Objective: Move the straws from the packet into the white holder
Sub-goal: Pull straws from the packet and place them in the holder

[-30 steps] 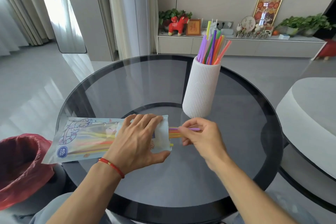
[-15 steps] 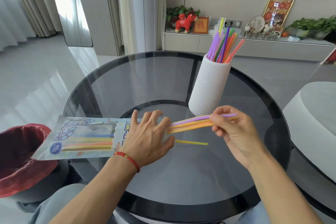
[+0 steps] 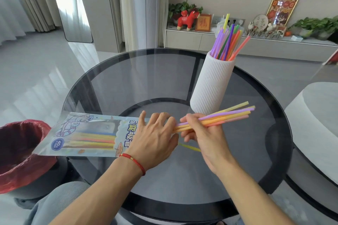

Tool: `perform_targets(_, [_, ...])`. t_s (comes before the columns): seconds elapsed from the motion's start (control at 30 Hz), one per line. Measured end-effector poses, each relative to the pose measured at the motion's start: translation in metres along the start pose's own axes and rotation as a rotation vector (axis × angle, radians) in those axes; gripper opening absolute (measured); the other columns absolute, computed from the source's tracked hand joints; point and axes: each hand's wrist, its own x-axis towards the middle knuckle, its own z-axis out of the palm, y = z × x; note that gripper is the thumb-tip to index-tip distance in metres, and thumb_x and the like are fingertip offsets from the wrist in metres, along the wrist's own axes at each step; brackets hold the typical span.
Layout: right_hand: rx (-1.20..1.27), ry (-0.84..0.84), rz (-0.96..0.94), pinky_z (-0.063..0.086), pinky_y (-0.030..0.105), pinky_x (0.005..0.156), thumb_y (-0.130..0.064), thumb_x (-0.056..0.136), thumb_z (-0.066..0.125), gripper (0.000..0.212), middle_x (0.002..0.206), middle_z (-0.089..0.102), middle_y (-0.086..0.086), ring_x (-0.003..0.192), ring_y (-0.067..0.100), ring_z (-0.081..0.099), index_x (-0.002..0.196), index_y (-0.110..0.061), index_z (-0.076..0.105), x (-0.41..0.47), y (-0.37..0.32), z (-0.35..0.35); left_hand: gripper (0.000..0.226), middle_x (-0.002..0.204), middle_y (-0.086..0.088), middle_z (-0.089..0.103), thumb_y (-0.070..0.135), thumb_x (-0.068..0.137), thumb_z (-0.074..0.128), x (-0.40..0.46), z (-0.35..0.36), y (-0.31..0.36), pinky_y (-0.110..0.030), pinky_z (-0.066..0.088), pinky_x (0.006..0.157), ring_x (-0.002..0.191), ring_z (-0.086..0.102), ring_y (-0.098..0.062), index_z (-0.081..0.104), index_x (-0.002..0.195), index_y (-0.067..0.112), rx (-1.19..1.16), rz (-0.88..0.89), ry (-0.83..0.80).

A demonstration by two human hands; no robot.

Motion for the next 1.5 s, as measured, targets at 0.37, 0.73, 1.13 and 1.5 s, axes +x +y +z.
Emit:
perform_targets(0.37, [-0.321,0.222,-0.239,0.048,0.023,0.042,-0.019,0.098,0.062,0.027,0.053,0.068,0.011,0.038,0.018,0.054,0.074,-0.015,0.075,0.01,-0.046,-0.077,0.017,0.128,0.008,0.052,0.047,0.093,0.049,0.0,0.013,-0.011,-0.057,0.025,0.114,0.12,0.048,-0.019,0.055,0.099,0.032,-0.121,-0.061,-0.049])
perform_targets(0.73, [-1.022,0.114,-0.41,0.055,0.04,0.06,-0.025,0.093,0.06,0.041,0.048,0.065,0.011,0.055,0.028,0.067,0.06,-0.001,0.061,0.047,-0.073,-0.047,0.015,0.133,0.006,0.051,0.047,0.093,0.049,0.0,0.012,-0.011,-0.058,0.021,0.116,0.127,0.044,-0.021,0.055,0.101,0.035,-0.14,-0.055,-0.049])
perform_targets(1.13, [-0.907,0.062,-0.279,0.053,0.022,0.054,-0.025,0.101,0.054,0.035,0.053,0.07,-0.011,0.046,0.01,0.066,0.07,-0.014,0.066,0.048,-0.031,-0.059,0.014,0.135,0.003,0.051,0.045,0.093,0.052,0.0,0.011,-0.011,-0.059,0.02,0.117,0.129,0.042,-0.023,0.056,0.101,0.034,-0.155,-0.046,-0.055])
perform_targets(1.5, [-0.773,0.089,-0.193,0.06,0.039,0.06,-0.015,0.1,0.057,0.02,0.064,0.073,0.008,0.05,0.02,0.068,0.084,-0.017,0.069,0.037,-0.035,-0.076,0.015,0.137,0.005,0.048,0.046,0.094,0.05,-0.002,0.01,-0.011,-0.055,0.02,0.117,0.13,0.04,-0.022,0.056,0.102,0.034,-0.15,-0.045,-0.069])
